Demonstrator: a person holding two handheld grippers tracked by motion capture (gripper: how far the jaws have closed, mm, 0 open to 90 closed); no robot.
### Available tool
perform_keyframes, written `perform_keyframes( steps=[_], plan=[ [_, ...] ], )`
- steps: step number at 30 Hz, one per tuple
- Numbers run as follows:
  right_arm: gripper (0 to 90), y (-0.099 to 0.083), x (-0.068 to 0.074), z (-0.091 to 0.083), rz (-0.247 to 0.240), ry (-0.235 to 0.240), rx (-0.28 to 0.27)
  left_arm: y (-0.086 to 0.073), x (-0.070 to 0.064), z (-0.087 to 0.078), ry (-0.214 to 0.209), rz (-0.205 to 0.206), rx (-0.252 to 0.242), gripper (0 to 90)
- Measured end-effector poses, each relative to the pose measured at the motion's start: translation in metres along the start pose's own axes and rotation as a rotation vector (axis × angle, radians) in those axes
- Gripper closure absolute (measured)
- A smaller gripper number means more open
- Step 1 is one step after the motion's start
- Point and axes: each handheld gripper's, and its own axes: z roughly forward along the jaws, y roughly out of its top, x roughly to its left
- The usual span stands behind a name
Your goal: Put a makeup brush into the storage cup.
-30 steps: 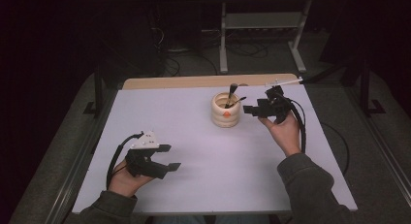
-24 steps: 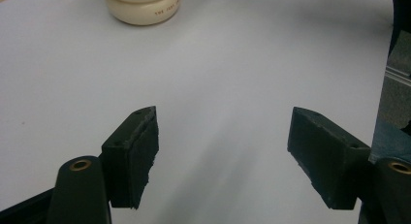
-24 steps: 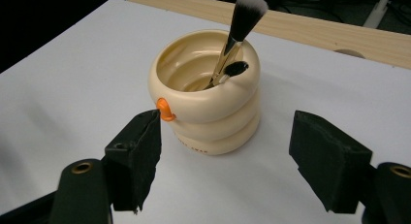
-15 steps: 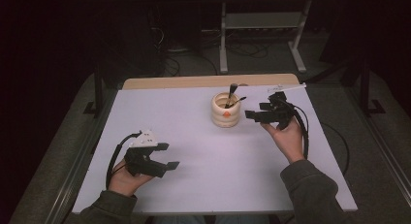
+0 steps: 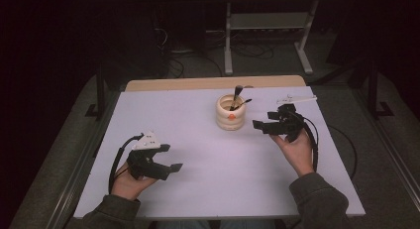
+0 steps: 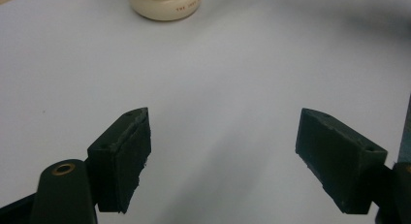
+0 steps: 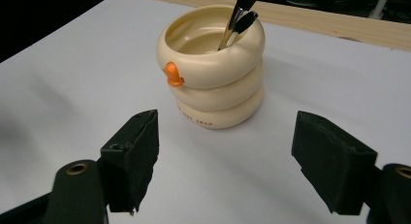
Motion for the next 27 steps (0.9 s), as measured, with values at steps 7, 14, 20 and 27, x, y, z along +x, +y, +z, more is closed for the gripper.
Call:
perform_keyframes(
  steps=[7, 14, 20, 27],
  plan=[
    [24.2, -0.009, 0.003, -0.003, -0.015, 0.003, -0.009, -0.001, 0.003, -0.002, 0.026, -0.008, -0.011, 19.9],
    [24.2, -0.018, 0.007, -0.006, -0.022, 0.004, -0.007, -0.002, 0.003, -0.004, 0.041, -0.014, -0.011, 19.8],
    [23.8, -0.025, 0.01, -0.008, -0.037, 0.001, -0.012, -0.003, 0.004, -0.003, 0.05, -0.024, -0.017, 19.2],
    [22.9, -0.032, 0.014, -0.01, -0.047, -0.013, -0.012, -0.006, 0.005, -0.003, 0.057, -0.026, -0.008, 19.0]
  ],
)
